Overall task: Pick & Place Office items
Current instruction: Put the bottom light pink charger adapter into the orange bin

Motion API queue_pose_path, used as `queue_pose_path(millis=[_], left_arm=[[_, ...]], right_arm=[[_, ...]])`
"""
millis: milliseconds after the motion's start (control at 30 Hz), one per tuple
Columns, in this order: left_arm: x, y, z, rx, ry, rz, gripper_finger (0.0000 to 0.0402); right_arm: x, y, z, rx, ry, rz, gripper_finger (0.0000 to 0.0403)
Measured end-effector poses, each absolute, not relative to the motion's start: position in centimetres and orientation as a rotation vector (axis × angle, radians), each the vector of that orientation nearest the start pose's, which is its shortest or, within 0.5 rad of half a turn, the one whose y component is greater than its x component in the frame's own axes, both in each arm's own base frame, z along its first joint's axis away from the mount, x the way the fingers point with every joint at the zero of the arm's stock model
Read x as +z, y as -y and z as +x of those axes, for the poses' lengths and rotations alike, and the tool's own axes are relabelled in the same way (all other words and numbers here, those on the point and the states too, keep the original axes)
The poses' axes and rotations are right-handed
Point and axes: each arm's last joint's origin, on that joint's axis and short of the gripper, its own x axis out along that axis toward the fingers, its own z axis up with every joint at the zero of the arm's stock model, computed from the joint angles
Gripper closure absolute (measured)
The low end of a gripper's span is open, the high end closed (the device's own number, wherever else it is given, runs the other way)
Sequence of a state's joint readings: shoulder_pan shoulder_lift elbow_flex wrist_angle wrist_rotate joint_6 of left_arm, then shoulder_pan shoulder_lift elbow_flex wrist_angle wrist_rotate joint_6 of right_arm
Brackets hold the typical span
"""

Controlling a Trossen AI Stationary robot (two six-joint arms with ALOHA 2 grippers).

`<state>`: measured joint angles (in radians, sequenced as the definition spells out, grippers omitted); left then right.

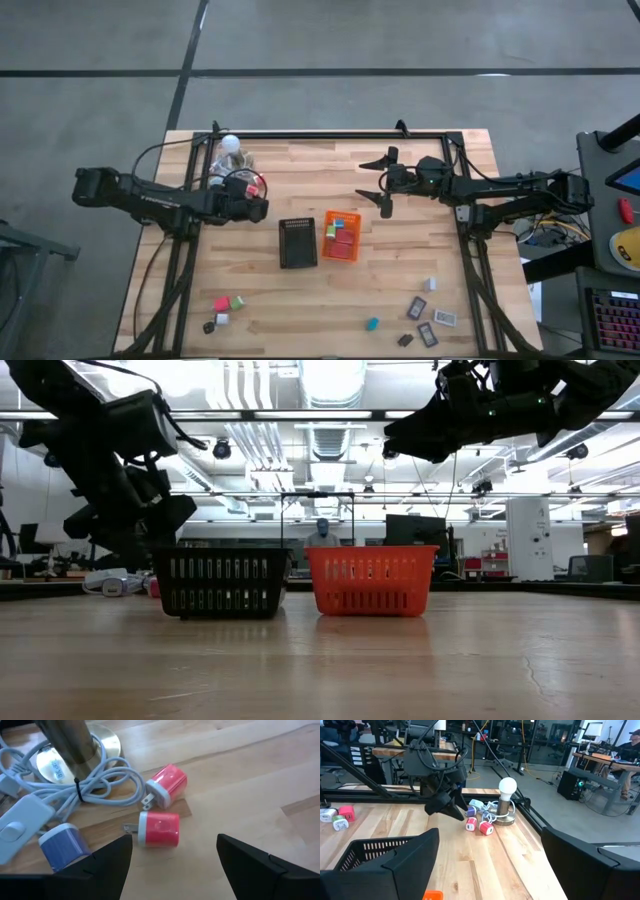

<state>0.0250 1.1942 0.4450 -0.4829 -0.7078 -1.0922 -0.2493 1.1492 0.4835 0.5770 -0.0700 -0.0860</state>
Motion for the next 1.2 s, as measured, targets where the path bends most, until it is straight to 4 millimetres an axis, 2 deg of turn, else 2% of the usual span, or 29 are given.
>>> queue_pose_path(millis=[167,600,1200], left_arm=[[13.8,-2.5,17.0,1.162,-0.692,-0.489,0.0107],[13.5,-4.4,17.2,1.12,-0.744,-0.482,0.0107],[12.1,-4.7,16.6,1.081,-0.72,-0.492,0.0107]], right_arm=[[23.2,5.7,23.1,-0.175,-0.095,-0.072,0.0056],[23.2,5.7,23.1,-0.176,-0.095,-0.072,0.0054],[23.2,5.7,23.1,-0.176,-0.095,-0.072,0.0055]])
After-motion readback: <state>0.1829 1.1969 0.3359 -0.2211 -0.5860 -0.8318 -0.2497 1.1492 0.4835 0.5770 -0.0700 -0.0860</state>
